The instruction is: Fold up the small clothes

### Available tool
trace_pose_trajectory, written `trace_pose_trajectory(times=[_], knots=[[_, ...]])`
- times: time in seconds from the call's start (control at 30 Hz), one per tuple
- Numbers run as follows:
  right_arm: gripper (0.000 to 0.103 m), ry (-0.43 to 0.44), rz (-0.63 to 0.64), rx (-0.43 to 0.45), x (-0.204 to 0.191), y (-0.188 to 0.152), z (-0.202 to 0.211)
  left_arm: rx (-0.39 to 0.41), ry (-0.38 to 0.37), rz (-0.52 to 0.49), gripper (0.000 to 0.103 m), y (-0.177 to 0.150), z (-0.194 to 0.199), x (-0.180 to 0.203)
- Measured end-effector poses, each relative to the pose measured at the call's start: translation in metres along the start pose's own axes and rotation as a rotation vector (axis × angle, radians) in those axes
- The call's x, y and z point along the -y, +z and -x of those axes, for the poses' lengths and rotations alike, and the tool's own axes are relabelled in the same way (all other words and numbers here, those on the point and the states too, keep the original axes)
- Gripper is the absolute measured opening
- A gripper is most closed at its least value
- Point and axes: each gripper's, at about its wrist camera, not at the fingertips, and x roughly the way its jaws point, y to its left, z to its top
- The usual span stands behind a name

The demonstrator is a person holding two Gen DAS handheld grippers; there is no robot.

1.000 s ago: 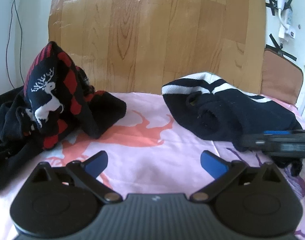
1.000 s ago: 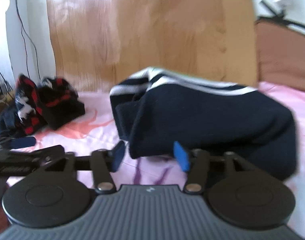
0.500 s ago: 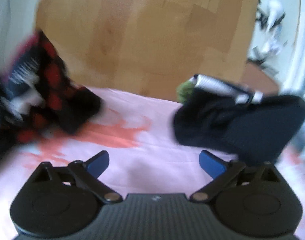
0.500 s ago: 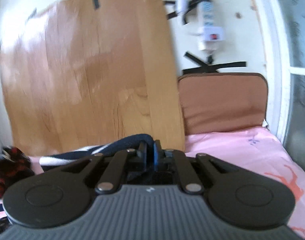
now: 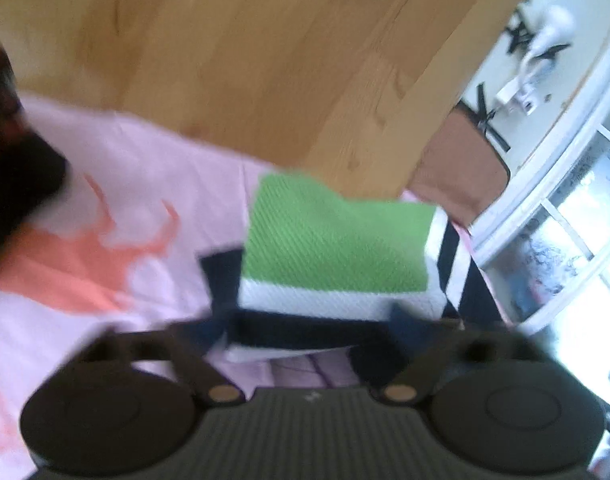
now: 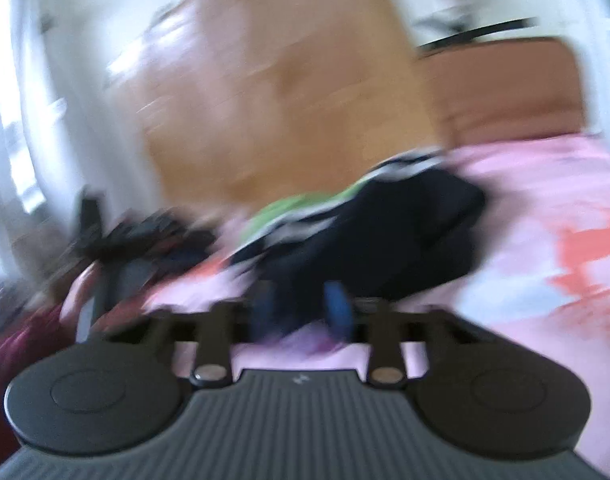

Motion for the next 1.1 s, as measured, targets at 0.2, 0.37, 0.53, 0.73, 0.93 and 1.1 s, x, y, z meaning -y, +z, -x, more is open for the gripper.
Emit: trace_pose_trajectory(times=[0.2, 0.37, 0.53, 0.73, 0.93, 1.1], knots=[[0.091, -0.313, -0.194, 0.042, 0.062, 0.025, -0.084, 0.08, 0.003, -0.005, 0.008, -0.008, 0.033, 0.017], [0.027, -0.224, -0.29, -0.119, 0.088, 0.026, -0.152, 0.254, 0.001, 0.006, 0.008, 0.015, 0.121, 0.015], [0.015, -0.064, -0.205, -0.112, 0.039, 0.05, -0.141, 0.36, 0.097, -0.064, 0.008, 0.032, 0.197, 0.015], [0.018, 0.507, 0.034, -0.057, -0.035, 0.055, 0.004, 0.345, 0.245, -0.131, 0.009, 0.024, 0.263, -0.013], [0.065, 0.375, 0.045, -0.096, -0.031, 0.033, 0.031, 0.242, 0.299, 0.012, 0.01, -0.009, 0.239, -0.062], [0.067, 0.096, -0.102, -0.107, -0.005, 0.058, -0.061, 0.283, 0.285, 0.03, 0.01, -0.024, 0.242, -0.07]])
